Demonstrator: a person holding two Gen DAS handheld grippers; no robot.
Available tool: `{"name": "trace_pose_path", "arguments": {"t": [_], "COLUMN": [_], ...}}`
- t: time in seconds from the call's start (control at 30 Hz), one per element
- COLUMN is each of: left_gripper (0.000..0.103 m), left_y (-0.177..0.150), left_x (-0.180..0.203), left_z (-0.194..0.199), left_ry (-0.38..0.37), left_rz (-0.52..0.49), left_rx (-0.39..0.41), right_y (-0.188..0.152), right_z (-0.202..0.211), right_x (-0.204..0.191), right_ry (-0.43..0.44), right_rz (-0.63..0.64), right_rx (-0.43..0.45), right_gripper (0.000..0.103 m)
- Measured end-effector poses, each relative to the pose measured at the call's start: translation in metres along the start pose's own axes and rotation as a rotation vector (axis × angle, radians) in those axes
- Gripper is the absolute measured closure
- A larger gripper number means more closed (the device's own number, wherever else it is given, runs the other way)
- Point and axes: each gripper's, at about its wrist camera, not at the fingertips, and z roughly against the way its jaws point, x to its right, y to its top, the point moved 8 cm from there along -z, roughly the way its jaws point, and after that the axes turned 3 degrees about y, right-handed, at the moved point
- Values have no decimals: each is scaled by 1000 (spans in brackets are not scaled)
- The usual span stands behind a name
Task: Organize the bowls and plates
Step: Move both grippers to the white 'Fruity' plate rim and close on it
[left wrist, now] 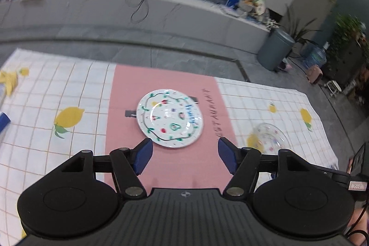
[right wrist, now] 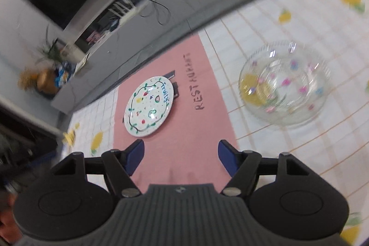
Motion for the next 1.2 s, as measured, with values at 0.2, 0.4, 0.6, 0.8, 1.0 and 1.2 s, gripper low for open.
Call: {"name": "trace_pose_path", "arguments": {"t": [0.2,0.4,0.6,0.8,1.0,1.2], "left_gripper": [29,34,41,57,67,70], "left_y": [23,30,28,21,16,17], "left_x": [-32,-49,-70,-86,-95,-102], "left_z": [-48,-93,-125,-145,-155,-159], "left_ry": [26,67,10,-15,-35,-45], "left_rz": [-16,-50,91,178,237,280], "left_rx": [-70,-102,-92,-83,-70,-47], "right_y": [28,54,62,63,59,59], "right_z": [-53,-91,-129,-159,-170,-171], "right_x": [-2,-11,-21,-11,-14,-11], "right_ry": [-64,-64,-45,-16,30,51], "right_rz": [49,93,151,64,63,35], "right_rx": [-28,-4,-11,-63,-71,-63], "right_gripper": [36,47,54,68,82,90]}}
